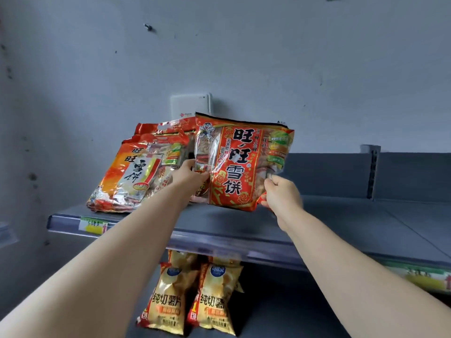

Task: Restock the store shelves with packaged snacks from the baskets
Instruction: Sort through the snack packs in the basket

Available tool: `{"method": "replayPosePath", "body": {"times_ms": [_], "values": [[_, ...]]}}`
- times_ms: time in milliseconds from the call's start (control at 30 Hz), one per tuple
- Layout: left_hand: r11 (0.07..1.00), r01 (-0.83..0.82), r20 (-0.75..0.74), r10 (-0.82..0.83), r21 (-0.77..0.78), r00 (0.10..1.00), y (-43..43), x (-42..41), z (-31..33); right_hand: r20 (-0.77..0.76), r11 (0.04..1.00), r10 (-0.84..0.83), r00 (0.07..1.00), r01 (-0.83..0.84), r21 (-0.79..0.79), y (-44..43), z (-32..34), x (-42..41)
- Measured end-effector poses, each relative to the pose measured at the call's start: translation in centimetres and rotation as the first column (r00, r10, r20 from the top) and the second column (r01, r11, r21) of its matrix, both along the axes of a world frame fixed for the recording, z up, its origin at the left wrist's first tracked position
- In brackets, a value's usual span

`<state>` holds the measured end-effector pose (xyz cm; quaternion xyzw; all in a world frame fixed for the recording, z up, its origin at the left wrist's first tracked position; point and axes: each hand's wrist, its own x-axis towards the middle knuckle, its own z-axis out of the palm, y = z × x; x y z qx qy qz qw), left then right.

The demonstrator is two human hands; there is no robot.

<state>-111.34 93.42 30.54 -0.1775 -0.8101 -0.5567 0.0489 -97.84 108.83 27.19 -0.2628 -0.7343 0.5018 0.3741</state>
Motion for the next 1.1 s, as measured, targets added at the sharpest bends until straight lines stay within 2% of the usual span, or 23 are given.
{"method": "replayPosePath", "body": {"times_ms": [133,233,333,467,533,633,833,900,1100], "values": [[1.000,-0.001,0.059,0.001,-0.004,0.998,2.3,-5.3,-0.2,0.029,1.000,0.007,1.000,-0.007,-0.002,1.7,0.2,-5.3],[0.998,-0.029,0.136,0.037,-0.065,0.990,4.4,-7.9,-1.1,0.119,0.983,0.162,0.980,-0.150,-0.103,2.5,-0.2,-7.6],[0.986,-0.112,0.206,0.135,-0.121,0.969,6.5,-8.1,-1.9,0.195,0.962,0.270,0.943,-0.255,-0.100,2.9,-0.9,-8.2],[0.982,-0.183,0.126,0.187,-0.040,0.974,8.5,-6.5,-2.1,0.240,0.963,0.267,0.933,-0.266,-0.037,3.0,-0.9,-6.8],[0.985,-0.171,0.065,0.172,-0.014,0.983,9.2,-5.1,-1.8,0.274,0.974,0.212,0.938,-0.226,0.022,3.3,-0.8,-5.4],[0.997,-0.060,0.027,0.058,0.058,0.998,10.3,-2.4,-1.6,0.313,0.982,0.097,0.945,-0.142,0.123,3.8,-0.6,-1.9],[0.979,0.142,-0.043,-0.137,0.146,0.990,12.3,8.2,-1.4,0.334,0.915,-0.132,0.933,-0.015,0.403,5.0,-0.3,8.5],[0.973,0.198,-0.083,-0.189,0.116,0.978,13.0,12.4,-1.6,0.343,0.885,-0.182,0.922,0.001,0.466,5.6,-0.5,12.7],[0.943,0.310,-0.180,-0.327,-0.119,0.928,15.1,25.7,-4.4,0.406,0.799,-0.327,0.853,0.021,0.601,7.9,-3.3,26.2]]}}
